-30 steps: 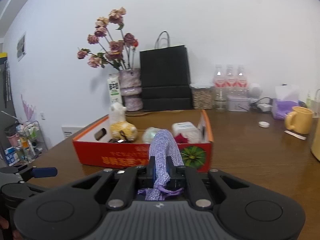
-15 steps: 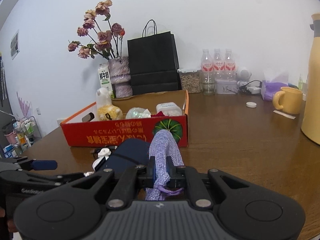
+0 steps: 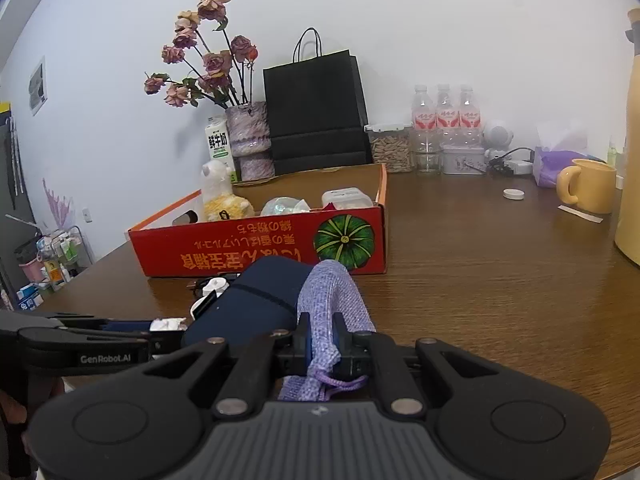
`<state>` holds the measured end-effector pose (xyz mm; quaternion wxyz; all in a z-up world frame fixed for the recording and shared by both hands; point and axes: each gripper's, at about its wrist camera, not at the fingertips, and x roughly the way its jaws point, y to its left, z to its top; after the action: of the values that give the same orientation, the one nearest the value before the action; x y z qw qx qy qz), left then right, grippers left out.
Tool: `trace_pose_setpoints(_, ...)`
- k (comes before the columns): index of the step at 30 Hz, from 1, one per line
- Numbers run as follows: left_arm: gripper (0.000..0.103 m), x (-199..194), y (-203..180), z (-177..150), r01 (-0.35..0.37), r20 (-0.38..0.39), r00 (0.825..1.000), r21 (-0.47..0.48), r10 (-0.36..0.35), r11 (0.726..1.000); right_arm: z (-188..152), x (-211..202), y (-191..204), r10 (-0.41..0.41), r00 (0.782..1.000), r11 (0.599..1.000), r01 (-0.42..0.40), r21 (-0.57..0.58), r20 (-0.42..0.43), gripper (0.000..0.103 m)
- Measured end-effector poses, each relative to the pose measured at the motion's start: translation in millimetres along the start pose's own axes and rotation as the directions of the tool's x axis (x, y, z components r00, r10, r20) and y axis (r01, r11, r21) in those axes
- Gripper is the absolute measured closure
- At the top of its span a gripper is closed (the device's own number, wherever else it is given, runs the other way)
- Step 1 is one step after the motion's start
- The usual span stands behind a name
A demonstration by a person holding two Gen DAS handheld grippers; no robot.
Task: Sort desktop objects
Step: 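Grasp the white tissue with left tool while right tool lifts the pouch, then carry the tissue and pouch into the cardboard box and open both tools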
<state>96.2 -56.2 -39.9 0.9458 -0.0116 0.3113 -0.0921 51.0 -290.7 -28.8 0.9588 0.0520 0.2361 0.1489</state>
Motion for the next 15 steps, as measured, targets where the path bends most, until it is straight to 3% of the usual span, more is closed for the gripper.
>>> trace_pose_setpoints(7,0.08,-5.9,1.2,3.7,0.008,0.022,1.0,0.0,-0.008,1.0,4.0,-1.9,3.0,0.003,1.0,1.0,-0.003,-0.004,0.015,0.095)
trace_pose_setpoints(15,0.08,-22.2,8.6,31.8,-0.015,0.127,0.992,0.009,0.014,1.0,35.0,-12.3,8.6,0.011,0.995,0.999,-0.007,-0.038,0.098,0.095)
